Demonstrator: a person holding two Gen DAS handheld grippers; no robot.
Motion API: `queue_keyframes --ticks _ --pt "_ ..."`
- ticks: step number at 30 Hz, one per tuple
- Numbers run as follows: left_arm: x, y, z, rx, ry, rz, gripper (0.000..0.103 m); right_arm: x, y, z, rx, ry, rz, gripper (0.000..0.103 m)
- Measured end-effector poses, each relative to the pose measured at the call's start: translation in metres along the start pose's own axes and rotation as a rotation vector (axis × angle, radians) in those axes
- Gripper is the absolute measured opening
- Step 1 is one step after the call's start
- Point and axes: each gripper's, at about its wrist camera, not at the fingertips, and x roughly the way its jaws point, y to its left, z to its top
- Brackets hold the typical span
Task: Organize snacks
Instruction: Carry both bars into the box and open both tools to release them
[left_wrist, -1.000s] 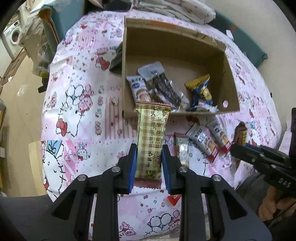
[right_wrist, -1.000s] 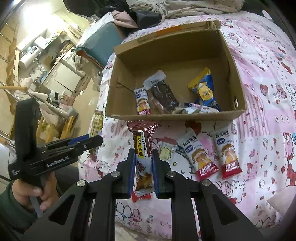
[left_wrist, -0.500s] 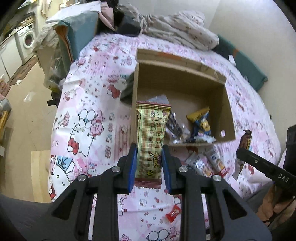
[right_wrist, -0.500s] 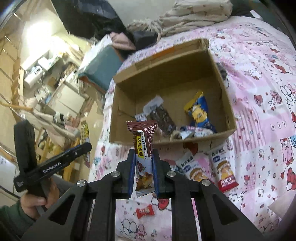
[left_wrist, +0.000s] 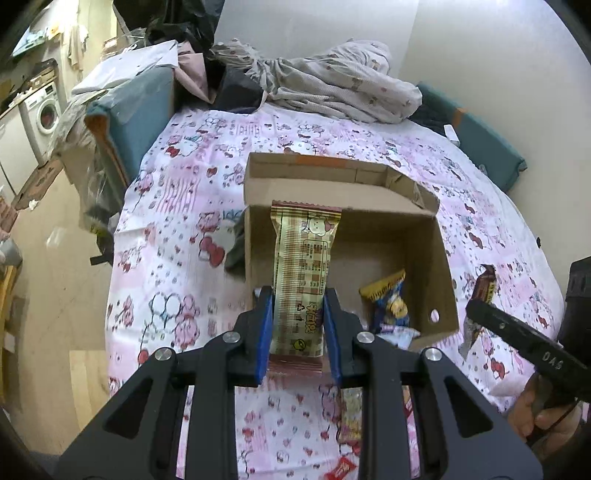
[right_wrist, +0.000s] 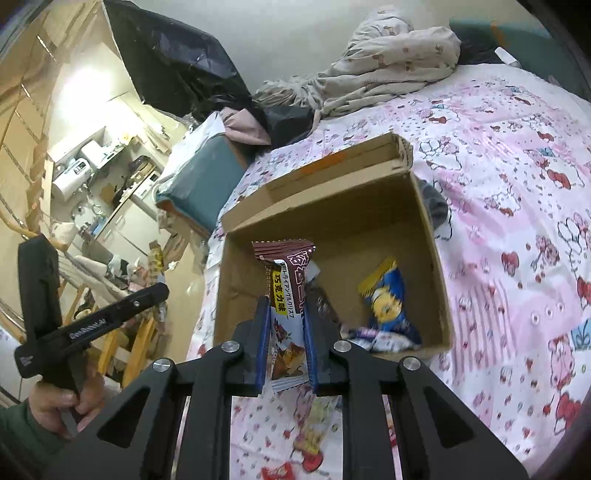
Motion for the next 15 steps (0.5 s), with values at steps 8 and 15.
queue_keyframes --ticks 8,15 --pt "0.047 -0.008 0.012 -0.001 0.054 -0.025 0.022 0.031 -0.014 0.016 0.049 0.027 -0.002 0.018" --pt "0.077 -0.008 0.002 -0.002 0.060 -0.030 0.022 0.052 -0.027 0.012 0.098 0.086 0.006 0.018"
